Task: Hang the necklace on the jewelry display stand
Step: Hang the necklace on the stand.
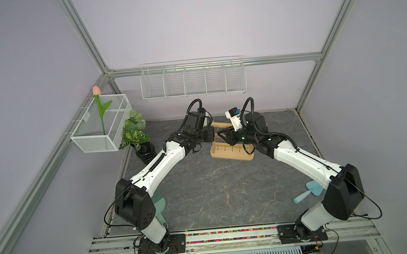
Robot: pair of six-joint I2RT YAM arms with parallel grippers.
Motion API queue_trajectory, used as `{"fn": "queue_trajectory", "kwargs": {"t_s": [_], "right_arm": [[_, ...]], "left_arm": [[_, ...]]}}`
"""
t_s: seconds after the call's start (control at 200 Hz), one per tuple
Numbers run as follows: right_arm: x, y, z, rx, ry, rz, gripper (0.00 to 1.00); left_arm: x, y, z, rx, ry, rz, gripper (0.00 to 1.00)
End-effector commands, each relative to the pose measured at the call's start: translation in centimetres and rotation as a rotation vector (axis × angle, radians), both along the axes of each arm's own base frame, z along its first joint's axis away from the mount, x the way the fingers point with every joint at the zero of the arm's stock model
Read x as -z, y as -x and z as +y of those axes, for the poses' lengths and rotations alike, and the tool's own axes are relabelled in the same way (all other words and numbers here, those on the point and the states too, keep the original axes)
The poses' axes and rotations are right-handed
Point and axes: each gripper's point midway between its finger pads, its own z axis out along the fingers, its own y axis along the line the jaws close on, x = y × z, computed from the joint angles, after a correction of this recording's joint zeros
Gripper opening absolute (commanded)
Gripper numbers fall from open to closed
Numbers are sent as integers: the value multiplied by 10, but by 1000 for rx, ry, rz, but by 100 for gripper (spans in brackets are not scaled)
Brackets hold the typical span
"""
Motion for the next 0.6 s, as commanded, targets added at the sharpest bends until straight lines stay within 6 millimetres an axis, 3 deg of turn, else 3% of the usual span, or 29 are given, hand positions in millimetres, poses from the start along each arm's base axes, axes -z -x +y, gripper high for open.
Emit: {"fn": "queue_trajectory", "kwargs": {"t_s": [0.0,0.26,0.595], "right_arm": [[-6,-6,4,-31,4,-20,34],[-19,-11,4,-59,24,-30,40],[-39,11,-1,-93,2,3,46]], "left_arm": [[7,-2,-10,25,26,20,0],[3,-2,-12,35,36,14,0],[0,-1,-14,38,47,16,0]]}}
